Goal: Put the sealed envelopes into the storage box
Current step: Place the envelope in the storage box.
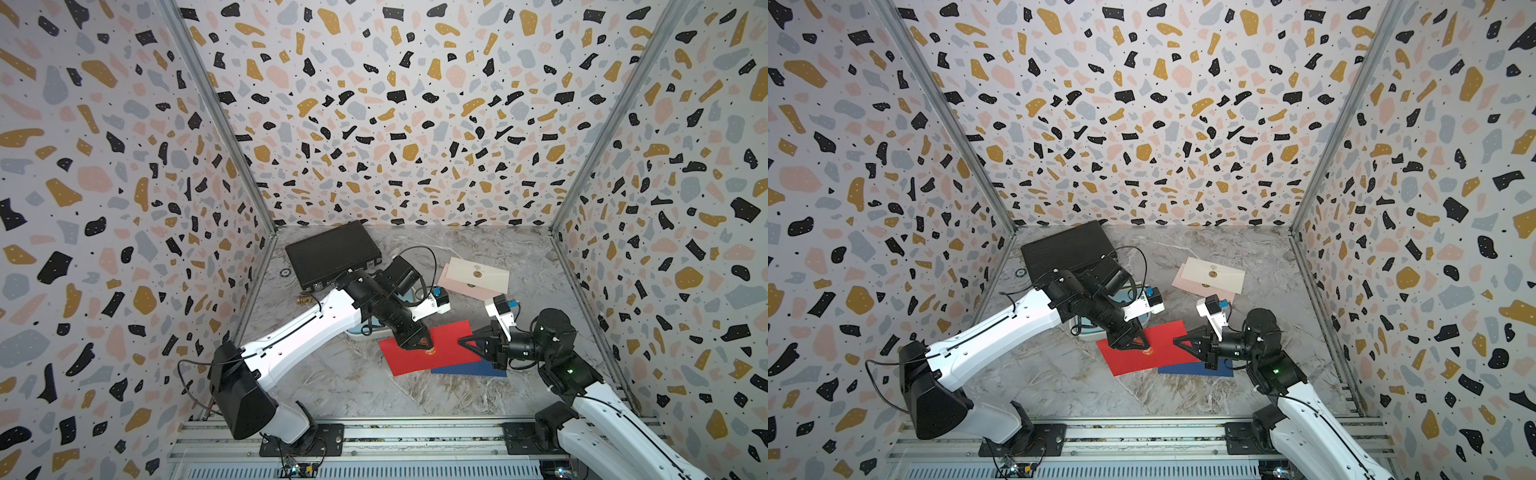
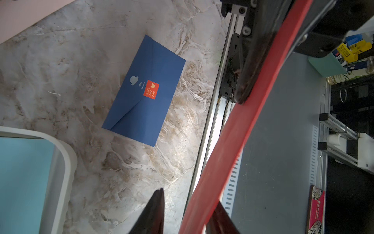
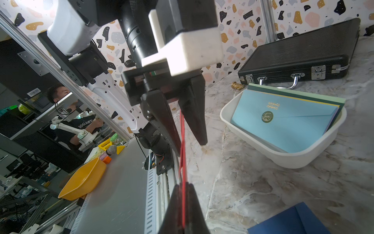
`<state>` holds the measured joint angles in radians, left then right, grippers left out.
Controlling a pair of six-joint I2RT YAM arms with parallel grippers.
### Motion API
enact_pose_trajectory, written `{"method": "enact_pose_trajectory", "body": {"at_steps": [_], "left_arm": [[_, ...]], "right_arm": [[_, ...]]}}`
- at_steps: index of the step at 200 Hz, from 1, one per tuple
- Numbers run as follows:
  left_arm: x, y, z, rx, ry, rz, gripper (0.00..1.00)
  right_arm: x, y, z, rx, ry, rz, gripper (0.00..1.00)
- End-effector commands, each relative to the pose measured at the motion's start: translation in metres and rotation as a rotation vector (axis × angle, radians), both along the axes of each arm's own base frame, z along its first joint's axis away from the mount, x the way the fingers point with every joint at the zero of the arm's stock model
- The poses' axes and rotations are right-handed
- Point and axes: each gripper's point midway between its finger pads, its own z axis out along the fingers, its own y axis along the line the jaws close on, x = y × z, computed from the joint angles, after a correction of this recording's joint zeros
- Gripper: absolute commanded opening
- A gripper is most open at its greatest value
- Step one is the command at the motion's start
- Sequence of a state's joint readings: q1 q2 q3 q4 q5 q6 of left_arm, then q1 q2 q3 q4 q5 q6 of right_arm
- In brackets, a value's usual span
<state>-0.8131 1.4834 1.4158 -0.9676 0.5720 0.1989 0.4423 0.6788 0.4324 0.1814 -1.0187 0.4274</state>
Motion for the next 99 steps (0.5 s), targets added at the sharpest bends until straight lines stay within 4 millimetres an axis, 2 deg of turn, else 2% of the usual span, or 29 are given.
{"method": "enact_pose_trajectory", "body": {"at_steps": [1, 50, 99], "left_arm": [[-0.0062, 0.002, 0.0041, -0.028, 0.032, -0.012, 0.35], [-0.0057, 0.0063, 0.008, -0.036, 0.039, 0.005, 0.22], [-0.0027, 0.0077, 0.0006, -0.012, 0.045, 0.018, 0.0]], "right_arm": [[-0.005, 0.0002, -0.0014, -0.007, -0.014, 0.015, 0.0], [-0.0053, 0.0008, -0.0045, -0.023, -0.014, 0.015, 0.0], [-0.0035, 0.0005, -0.0077, -0.036, -0.004, -0.001, 0.0]]}}
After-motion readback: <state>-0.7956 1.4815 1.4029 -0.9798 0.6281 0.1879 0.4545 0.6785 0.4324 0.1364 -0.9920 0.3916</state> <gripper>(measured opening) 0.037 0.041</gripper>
